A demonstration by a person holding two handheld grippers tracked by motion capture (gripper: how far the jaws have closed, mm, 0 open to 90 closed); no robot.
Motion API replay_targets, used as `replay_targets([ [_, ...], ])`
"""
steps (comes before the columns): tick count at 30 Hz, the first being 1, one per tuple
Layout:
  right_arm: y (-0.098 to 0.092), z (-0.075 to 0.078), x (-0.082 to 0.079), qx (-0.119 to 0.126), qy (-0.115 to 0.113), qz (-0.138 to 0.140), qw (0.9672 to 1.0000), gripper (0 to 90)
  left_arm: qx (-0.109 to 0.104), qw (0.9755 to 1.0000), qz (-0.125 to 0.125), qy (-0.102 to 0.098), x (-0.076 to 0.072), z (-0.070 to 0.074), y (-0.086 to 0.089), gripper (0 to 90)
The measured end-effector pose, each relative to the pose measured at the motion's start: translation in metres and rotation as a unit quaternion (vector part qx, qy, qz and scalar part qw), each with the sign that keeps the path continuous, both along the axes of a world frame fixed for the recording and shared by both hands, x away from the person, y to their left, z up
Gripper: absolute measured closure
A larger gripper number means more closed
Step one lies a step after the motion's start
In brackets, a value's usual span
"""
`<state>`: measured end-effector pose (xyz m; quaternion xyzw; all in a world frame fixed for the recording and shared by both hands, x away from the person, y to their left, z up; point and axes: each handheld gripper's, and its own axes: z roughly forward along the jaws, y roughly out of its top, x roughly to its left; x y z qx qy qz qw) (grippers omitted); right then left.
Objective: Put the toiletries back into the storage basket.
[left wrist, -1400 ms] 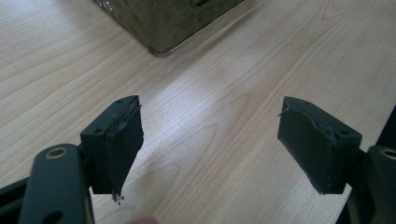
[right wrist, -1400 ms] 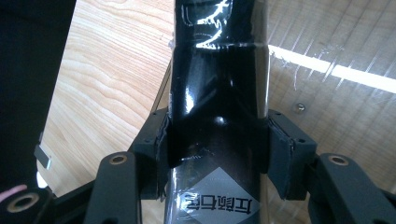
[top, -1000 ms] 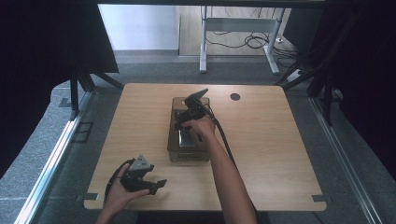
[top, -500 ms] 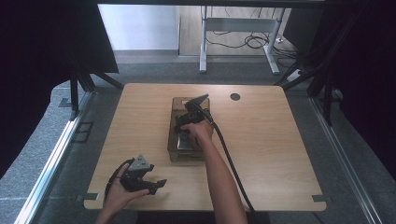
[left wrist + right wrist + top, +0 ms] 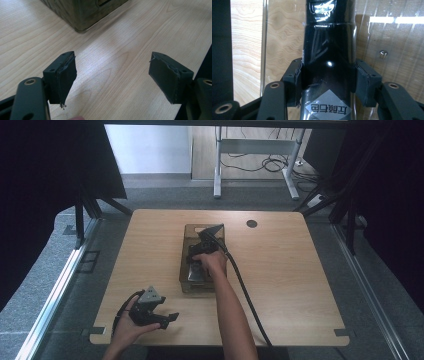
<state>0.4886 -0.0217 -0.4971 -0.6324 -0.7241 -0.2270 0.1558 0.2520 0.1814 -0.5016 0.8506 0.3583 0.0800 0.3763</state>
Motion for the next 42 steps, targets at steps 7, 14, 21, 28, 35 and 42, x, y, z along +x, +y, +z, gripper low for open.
replay_targets([
  [7, 0.003, -0.007, 0.001, -0.004, 0.008, 0.004, 1.0000, 46.9, 0.002, 1.0000, -0.002, 0.003, 0.000, -0.002, -0.001, 22.4],
  [14, 0.005, -0.009, -0.001, -0.004, 0.012, 0.002, 0.9999, 46.5, 0.002, 1.0000, -0.002, 0.005, 0.001, -0.003, -0.001, 22.4],
  [21, 0.005, -0.012, -0.001, -0.005, 0.010, 0.001, 0.9999, 45.7, 0.003, 1.0000, -0.004, 0.007, 0.001, -0.003, -0.003, 22.4],
  [28, 0.002, -0.007, -0.002, -0.005, 0.011, -0.004, 0.9999, 42.3, 0.003, 1.0000, -0.003, 0.008, 0.001, -0.003, -0.003, 22.4],
  [35, -0.003, 0.008, -0.003, -0.009, -0.006, 0.005, 0.9999, 40.7, 0.003, 1.0000, -0.003, 0.009, 0.000, -0.003, -0.004, 22.4],
  [42, -0.008, 0.026, -0.008, -0.012, -0.031, 0.036, 0.9988, 40.7, 0.003, 1.0000, -0.003, 0.006, 0.001, -0.003, -0.002, 22.4],
])
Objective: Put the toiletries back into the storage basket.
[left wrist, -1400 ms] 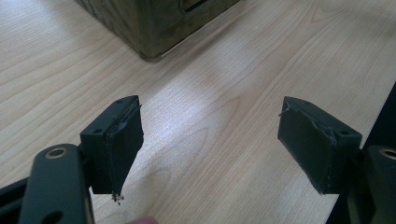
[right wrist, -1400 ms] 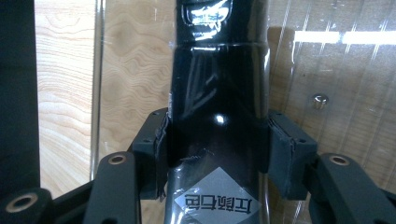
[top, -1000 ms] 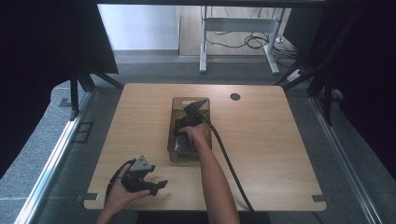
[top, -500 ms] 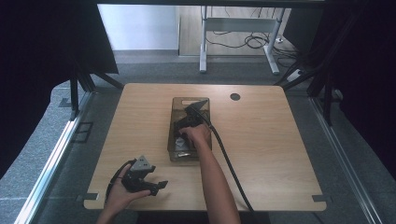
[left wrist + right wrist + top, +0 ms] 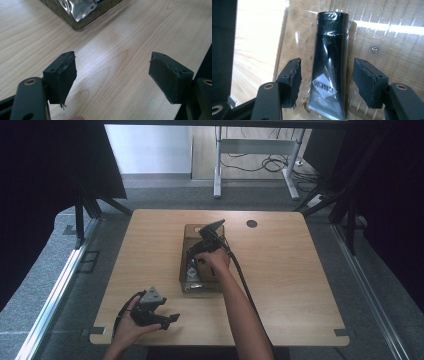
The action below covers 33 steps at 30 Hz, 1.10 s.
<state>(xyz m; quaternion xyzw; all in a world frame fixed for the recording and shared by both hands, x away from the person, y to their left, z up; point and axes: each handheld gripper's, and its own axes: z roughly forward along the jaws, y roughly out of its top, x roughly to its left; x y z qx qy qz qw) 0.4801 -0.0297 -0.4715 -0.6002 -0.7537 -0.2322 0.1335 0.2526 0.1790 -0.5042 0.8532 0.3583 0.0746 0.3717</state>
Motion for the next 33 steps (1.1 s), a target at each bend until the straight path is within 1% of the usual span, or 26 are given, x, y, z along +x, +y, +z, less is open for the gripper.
replay_targets([
  [3, -0.006, 0.009, -0.004, 0.003, -0.017, 0.012, 0.9998, 40.7, 0.001, 1.0000, 0.001, 0.000, 0.000, 0.001, 0.001, 22.4],
  [4, -0.006, 0.009, -0.004, 0.003, -0.017, 0.012, 0.9998, 40.7, -0.001, 1.0000, 0.003, -0.001, 0.000, 0.001, 0.001, 22.4],
  [5, -0.012, 0.015, -0.007, 0.001, -0.037, 0.024, 0.9990, 40.8, 0.000, 1.0000, 0.003, -0.002, 0.000, 0.001, 0.001, 22.4],
  [6, -0.012, 0.015, -0.007, 0.001, -0.037, 0.024, 0.9990, 40.8, 0.000, 1.0000, 0.003, -0.002, 0.000, 0.001, 0.001, 22.4],
  [7, -0.016, 0.021, -0.012, -0.012, -0.059, 0.036, 0.9975, 41.3, 0.001, 1.0000, 0.004, -0.002, 0.000, 0.001, 0.001, 22.4],
  [8, -0.018, 0.024, -0.014, -0.010, -0.071, 0.046, 0.9964, 41.5, 0.001, 1.0000, 0.004, -0.002, 0.000, 0.001, 0.001, 22.4],
  [9, -0.021, 0.026, -0.017, -0.008, -0.080, 0.055, 0.9953, 41.5, 0.000, 1.0000, 0.003, -0.003, -0.001, 0.002, 0.001, 22.4],
  [10, -0.021, 0.026, -0.017, -0.008, -0.080, 0.055, 0.9953, 41.5, 0.000, 1.0000, 0.003, -0.003, -0.001, 0.002, 0.001, 22.4],
  [11, -0.023, 0.028, -0.019, -0.008, -0.089, 0.065, 0.9939, 41.6, 0.002, 1.0000, 0.002, -0.003, -0.001, 0.002, 0.001, 22.4],
  [12, -0.029, 0.031, -0.025, -0.002, -0.103, 0.085, 0.9910, 42.1, 0.002, 1.0000, 0.005, -0.004, -0.001, 0.002, 0.001, 22.4],
  [14, -0.036, 0.034, -0.030, 0.009, -0.111, 0.095, 0.9892, 42.2, 0.005, 1.0000, 0.003, -0.005, -0.001, 0.002, 0.002, 22.4],
  [17, -0.048, 0.038, -0.037, 0.017, -0.129, 0.101, 0.9864, 42.6, 0.004, 1.0000, 0.007, -0.005, -0.001, 0.002, 0.003, 22.4],
  [18, -0.048, 0.038, -0.037, 0.017, -0.129, 0.101, 0.9864, 42.6, 0.004, 1.0000, 0.007, -0.005, -0.001, 0.002, 0.003, 22.4],
  [19, -0.057, 0.039, -0.043, 0.019, -0.141, 0.106, 0.9840, 42.8, 0.003, 0.9999, 0.009, -0.006, -0.002, 0.003, 0.004, 22.4],
  [20, -0.062, 0.040, -0.046, 0.019, -0.150, 0.110, 0.9824, 43.1, 0.003, 0.9999, 0.012, -0.007, -0.001, 0.003, 0.004, 22.4],
  [21, -0.062, 0.040, -0.046, 0.019, -0.150, 0.110, 0.9824, 43.1, 0.003, 0.9999, 0.012, -0.007, -0.001, 0.003, 0.004, 22.4],
  [22, -0.070, 0.041, -0.053, 0.020, -0.164, 0.115, 0.9795, 43.2, 0.007, 0.9999, 0.012, -0.007, -0.001, 0.002, 0.005, 22.4],
  [23, -0.075, 0.041, -0.056, 0.022, -0.173, 0.117, 0.9778, 43.3, 0.008, 0.9999, 0.012, -0.006, -0.001, 0.002, 0.004, 22.4],
  [27, -0.095, 0.040, -0.071, 0.039, -0.196, 0.124, 0.9719, 43.5, 0.012, 0.9998, 0.012, -0.005, -0.001, 0.001, 0.003, 22.4],
  [28, -0.099, 0.040, -0.075, 0.039, -0.202, 0.125, 0.9706, 43.5, 0.013, 0.9998, 0.013, -0.005, 0.000, 0.001, 0.003, 22.4],
  [30, -0.109, 0.037, -0.081, 0.036, -0.219, 0.132, 0.9660, 43.4, 0.015, 0.9998, 0.013, -0.005, -0.001, 0.001, 0.002, 22.4],
  [32, -0.118, 0.035, -0.087, 0.031, -0.234, 0.136, 0.9622, 43.3, 0.015, 0.9998, 0.015, -0.005, -0.001, 0.000, 0.002, 22.4],
  [33, -0.123, 0.033, -0.090, 0.033, -0.239, 0.136, 0.9610, 43.2, 0.016, 0.9997, 0.015, -0.006, -0.001, 0.000, 0.003, 22.4],
])
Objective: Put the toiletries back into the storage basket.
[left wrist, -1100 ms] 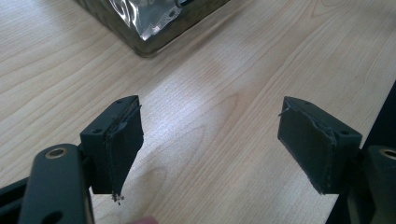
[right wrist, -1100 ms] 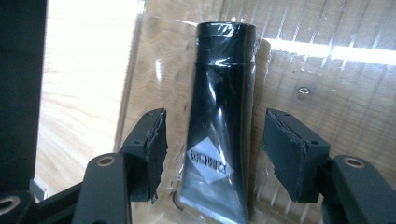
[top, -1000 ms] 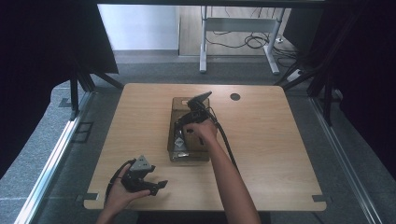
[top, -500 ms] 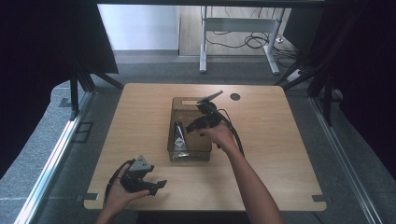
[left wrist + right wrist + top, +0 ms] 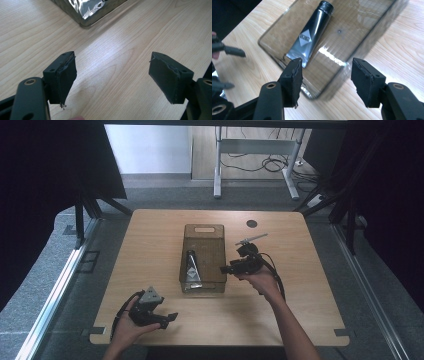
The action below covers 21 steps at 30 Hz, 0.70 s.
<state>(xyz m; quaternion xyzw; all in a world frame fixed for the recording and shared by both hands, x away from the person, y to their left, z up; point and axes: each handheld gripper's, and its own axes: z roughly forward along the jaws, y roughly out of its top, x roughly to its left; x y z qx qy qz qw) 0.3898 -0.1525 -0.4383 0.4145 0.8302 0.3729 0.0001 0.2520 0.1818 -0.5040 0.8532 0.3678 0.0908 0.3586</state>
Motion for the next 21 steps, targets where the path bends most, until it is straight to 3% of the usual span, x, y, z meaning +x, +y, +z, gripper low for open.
replay_targets([
  [3, -0.015, -0.004, -0.009, 0.004, -0.014, -0.002, 0.9999, 43.3, 0.003, 1.0000, 0.002, 0.000, 0.000, 0.000, 0.000, 22.4],
  [13, -0.063, -0.027, -0.033, 0.017, -0.030, -0.035, 0.9988, 43.1, 0.012, 0.9999, 0.003, 0.000, 0.000, -0.002, -0.004, 22.4],
  [18, -0.090, -0.049, -0.050, 0.010, -0.044, -0.061, 0.9971, 43.2, 0.016, 0.9999, 0.006, 0.000, 0.001, -0.004, -0.004, 22.4],
  [21, -0.101, -0.064, -0.056, 0.008, -0.034, -0.073, 0.9967, 43.1, 0.015, 0.9998, 0.012, 0.000, 0.002, -0.006, -0.004, 22.5],
])
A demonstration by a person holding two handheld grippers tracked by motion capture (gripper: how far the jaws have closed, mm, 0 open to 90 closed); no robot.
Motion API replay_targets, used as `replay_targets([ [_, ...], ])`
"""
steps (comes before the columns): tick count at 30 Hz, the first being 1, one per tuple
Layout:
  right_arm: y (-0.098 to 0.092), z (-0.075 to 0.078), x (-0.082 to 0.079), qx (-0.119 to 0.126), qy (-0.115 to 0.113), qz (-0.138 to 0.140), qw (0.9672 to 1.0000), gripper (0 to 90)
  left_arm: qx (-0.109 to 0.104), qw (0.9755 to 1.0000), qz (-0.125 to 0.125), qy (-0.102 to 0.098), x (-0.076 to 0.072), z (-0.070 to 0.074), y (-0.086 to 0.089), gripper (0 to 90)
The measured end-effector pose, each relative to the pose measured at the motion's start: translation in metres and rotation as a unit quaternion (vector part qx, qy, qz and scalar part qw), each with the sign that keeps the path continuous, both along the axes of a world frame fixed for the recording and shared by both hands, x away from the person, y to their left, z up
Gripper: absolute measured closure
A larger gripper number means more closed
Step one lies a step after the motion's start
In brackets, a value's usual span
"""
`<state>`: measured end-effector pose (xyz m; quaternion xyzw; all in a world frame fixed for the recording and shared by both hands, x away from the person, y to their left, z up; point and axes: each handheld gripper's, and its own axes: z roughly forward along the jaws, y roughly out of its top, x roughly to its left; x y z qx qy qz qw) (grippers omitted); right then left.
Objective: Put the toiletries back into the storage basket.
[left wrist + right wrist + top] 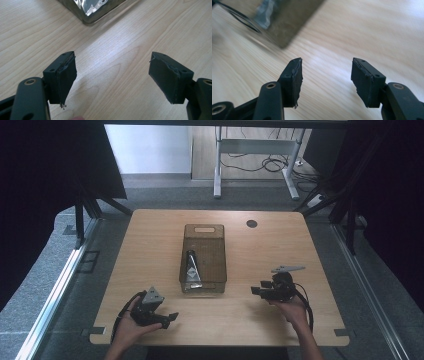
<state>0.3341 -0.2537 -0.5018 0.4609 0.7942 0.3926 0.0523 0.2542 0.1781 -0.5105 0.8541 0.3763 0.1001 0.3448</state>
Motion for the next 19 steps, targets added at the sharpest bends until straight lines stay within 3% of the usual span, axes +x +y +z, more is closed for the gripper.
replay_targets([
  [2, -0.006, -0.007, -0.003, -0.005, -0.004, -0.010, 0.9999, 43.1, 0.003, 1.0000, 0.002, -0.001, 0.000, -0.001, 0.000, 22.5],
  [4, -0.012, -0.013, -0.006, 0.008, -0.004, -0.017, 0.9998, 43.8, 0.003, 1.0000, 0.002, -0.002, 0.001, -0.002, 0.000, 22.5],
  [5, -0.013, -0.014, -0.006, 0.000, 0.000, -0.016, 0.9999, 43.3, 0.003, 1.0000, 0.002, -0.003, 0.001, -0.002, 0.001, 22.5],
  [7, -0.017, -0.015, -0.008, -0.019, -0.008, -0.019, 0.9996, 43.6, 0.004, 1.0000, 0.005, -0.003, 0.001, -0.001, 0.002, 22.5],
  [19, -0.024, -0.023, -0.011, -0.022, -0.017, -0.030, 0.9992, 41.7, 0.003, 1.0000, 0.000, -0.004, 0.001, -0.004, 0.002, 22.4],
])
